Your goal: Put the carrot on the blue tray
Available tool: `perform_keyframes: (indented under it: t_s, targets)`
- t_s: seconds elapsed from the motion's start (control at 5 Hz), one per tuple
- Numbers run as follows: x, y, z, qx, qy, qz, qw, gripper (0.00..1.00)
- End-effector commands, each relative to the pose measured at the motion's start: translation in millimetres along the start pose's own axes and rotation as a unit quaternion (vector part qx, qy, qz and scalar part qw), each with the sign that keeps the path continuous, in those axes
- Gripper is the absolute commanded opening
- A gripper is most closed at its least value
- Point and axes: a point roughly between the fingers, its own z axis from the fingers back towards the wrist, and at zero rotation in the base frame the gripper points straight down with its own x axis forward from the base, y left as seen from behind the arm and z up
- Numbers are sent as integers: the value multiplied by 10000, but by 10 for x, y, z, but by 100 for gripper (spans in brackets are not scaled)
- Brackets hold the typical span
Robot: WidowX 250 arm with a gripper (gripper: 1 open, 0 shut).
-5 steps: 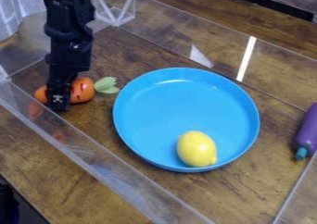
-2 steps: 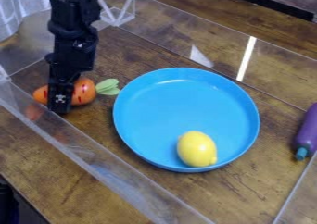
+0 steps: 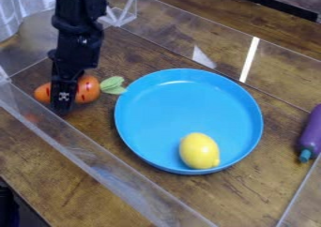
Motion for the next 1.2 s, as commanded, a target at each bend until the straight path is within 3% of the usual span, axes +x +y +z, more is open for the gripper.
perform_keyframes:
  t_s: [0.0, 1.0]
  targets:
    - [51, 40, 284, 349, -190, 9, 9992, 0]
    - [202, -164, 626, 456, -284, -22, 9986, 0]
